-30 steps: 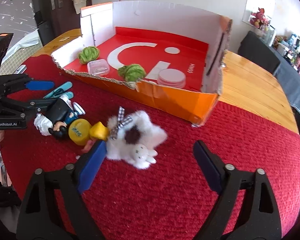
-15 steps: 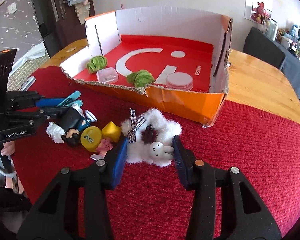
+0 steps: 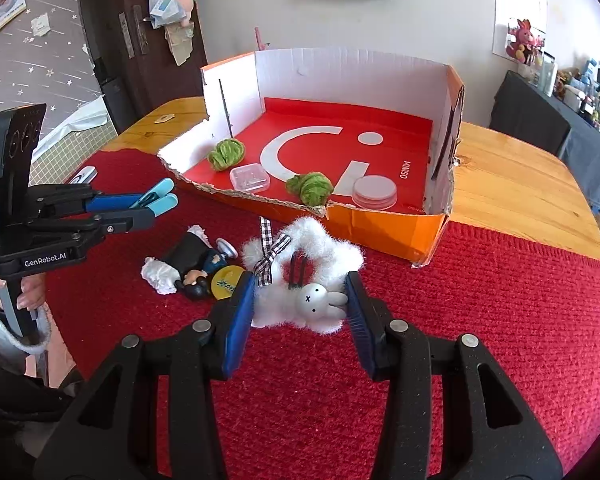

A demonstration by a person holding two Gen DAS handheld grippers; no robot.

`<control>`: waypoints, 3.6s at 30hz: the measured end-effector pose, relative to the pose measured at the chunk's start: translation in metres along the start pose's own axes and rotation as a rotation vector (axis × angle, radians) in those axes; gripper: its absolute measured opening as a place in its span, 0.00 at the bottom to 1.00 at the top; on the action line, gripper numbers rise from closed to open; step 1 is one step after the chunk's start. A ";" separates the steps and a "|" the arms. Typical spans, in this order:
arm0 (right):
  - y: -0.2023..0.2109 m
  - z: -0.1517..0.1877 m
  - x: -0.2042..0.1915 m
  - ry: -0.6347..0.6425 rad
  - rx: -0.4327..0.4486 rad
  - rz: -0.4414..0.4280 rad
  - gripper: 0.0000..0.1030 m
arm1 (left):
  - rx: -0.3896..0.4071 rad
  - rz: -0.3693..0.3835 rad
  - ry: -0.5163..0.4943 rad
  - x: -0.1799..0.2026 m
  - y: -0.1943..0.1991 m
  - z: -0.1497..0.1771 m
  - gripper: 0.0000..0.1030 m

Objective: Organize objects
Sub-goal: 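Carry clothespin with left tool into box while right tool carries bunny in, then open left tool releasing clothespin while right tool releases bunny on box floor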

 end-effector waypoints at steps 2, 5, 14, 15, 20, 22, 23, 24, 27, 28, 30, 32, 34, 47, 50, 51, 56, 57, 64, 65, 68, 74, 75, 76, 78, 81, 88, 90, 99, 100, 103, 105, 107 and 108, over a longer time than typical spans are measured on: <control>0.003 0.000 -0.001 -0.001 0.002 -0.008 0.41 | 0.009 0.014 0.003 0.001 0.004 -0.001 0.23; 0.010 -0.002 -0.004 -0.007 0.010 -0.042 0.41 | 0.027 0.051 0.015 0.002 0.012 -0.005 0.23; 0.026 -0.050 -0.011 0.036 0.069 -0.047 0.41 | 0.053 0.086 0.024 0.000 0.010 -0.055 0.23; 0.023 -0.057 -0.011 0.038 0.067 -0.047 0.41 | 0.048 0.086 0.025 -0.001 0.006 -0.061 0.23; -0.007 -0.091 -0.004 0.063 0.023 0.007 0.41 | 0.001 0.071 0.029 -0.009 -0.028 -0.098 0.23; -0.021 -0.101 0.001 0.062 -0.005 0.028 0.41 | -0.030 0.066 0.037 -0.013 -0.043 -0.109 0.23; -0.030 -0.106 0.004 0.064 -0.026 0.032 0.41 | -0.046 0.065 0.041 -0.016 -0.051 -0.114 0.23; -0.036 -0.108 0.007 0.064 -0.043 0.033 0.41 | -0.059 0.063 0.041 -0.017 -0.057 -0.118 0.23; -0.057 -0.117 0.015 0.060 -0.103 0.032 0.41 | -0.104 0.035 0.029 -0.022 -0.079 -0.126 0.23; -0.064 -0.119 0.017 0.062 -0.120 0.031 0.41 | -0.121 0.034 0.032 -0.025 -0.087 -0.127 0.23; -0.077 -0.123 0.020 0.066 -0.157 0.027 0.41 | -0.157 0.042 0.040 -0.028 -0.101 -0.128 0.23; -0.089 -0.126 0.022 0.074 -0.198 0.021 0.41 | -0.184 0.038 0.044 -0.031 -0.114 -0.127 0.23; -0.098 -0.128 0.023 0.080 -0.223 0.023 0.41 | -0.201 0.035 0.046 -0.033 -0.122 -0.126 0.23; -0.136 -0.133 0.028 0.096 -0.343 0.011 0.41 | -0.266 0.039 0.072 -0.043 -0.146 -0.116 0.23; -0.139 -0.132 0.028 0.101 -0.355 0.017 0.41 | -0.270 0.043 0.078 -0.043 -0.148 -0.113 0.23; -0.139 -0.132 0.028 0.103 -0.357 0.020 0.41 | -0.271 0.043 0.078 -0.043 -0.149 -0.113 0.23; -0.142 -0.129 0.027 0.109 -0.370 0.033 0.42 | -0.271 0.038 0.072 -0.043 -0.149 -0.111 0.23; -0.142 -0.129 0.026 0.112 -0.370 0.035 0.42 | -0.271 0.037 0.071 -0.043 -0.148 -0.110 0.23; -0.142 -0.131 0.021 0.120 -0.369 0.040 0.44 | -0.275 0.030 0.059 -0.043 -0.146 -0.107 0.24; -0.142 -0.131 0.020 0.120 -0.369 0.040 0.44 | -0.275 0.031 0.060 -0.043 -0.146 -0.108 0.23; -0.141 -0.132 0.019 0.119 -0.370 0.041 0.44 | -0.274 0.032 0.064 -0.043 -0.145 -0.109 0.23; -0.144 -0.131 0.023 0.115 -0.372 0.038 0.50 | -0.272 0.031 0.063 -0.042 -0.145 -0.111 0.23; -0.144 -0.131 0.022 0.117 -0.372 0.039 0.50 | -0.272 0.032 0.064 -0.042 -0.146 -0.111 0.23; -0.144 -0.132 0.023 0.117 -0.372 0.040 0.50 | -0.272 0.032 0.066 -0.042 -0.146 -0.111 0.23; -0.143 -0.133 0.022 0.117 -0.370 0.041 0.50 | -0.270 0.032 0.066 -0.042 -0.146 -0.112 0.24; -0.143 -0.132 0.021 0.110 -0.371 0.040 0.50 | -0.268 0.031 0.064 -0.042 -0.146 -0.113 0.24; -0.141 -0.132 0.024 0.102 -0.372 0.041 0.50 | -0.264 0.034 0.066 -0.041 -0.145 -0.115 0.24; -0.140 -0.132 0.024 0.100 -0.373 0.041 0.51 | -0.263 0.036 0.066 -0.041 -0.144 -0.115 0.24; -0.133 -0.139 0.027 0.103 -0.363 0.043 0.52 | -0.253 0.042 0.068 -0.040 -0.138 -0.115 0.24; -0.131 -0.139 0.027 0.102 -0.362 0.045 0.52 | -0.253 0.042 0.067 -0.040 -0.138 -0.115 0.24; -0.123 -0.140 0.028 0.098 -0.353 0.046 0.52 | -0.245 0.043 0.069 -0.039 -0.134 -0.116 0.24; -0.117 -0.142 0.028 0.094 -0.342 0.045 0.53 | -0.236 0.044 0.070 -0.039 -0.130 -0.117 0.24; -0.110 -0.144 0.028 0.089 -0.327 0.049 0.53 | -0.220 0.035 0.076 -0.039 -0.125 -0.117 0.25; -0.106 -0.145 0.027 0.088 -0.319 0.049 0.53 | -0.213 0.033 0.077 -0.039 -0.122 -0.118 0.27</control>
Point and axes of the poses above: each gripper's, at about its wrist camera, not at the fingertips, and y roughly against the way its jaws point, x to its right, z to its underside, the point moved 2 cm from there along -y, roughly the way its jaws point, and after that the axes turned 6 degrees about -y, right-handed, at the moved point
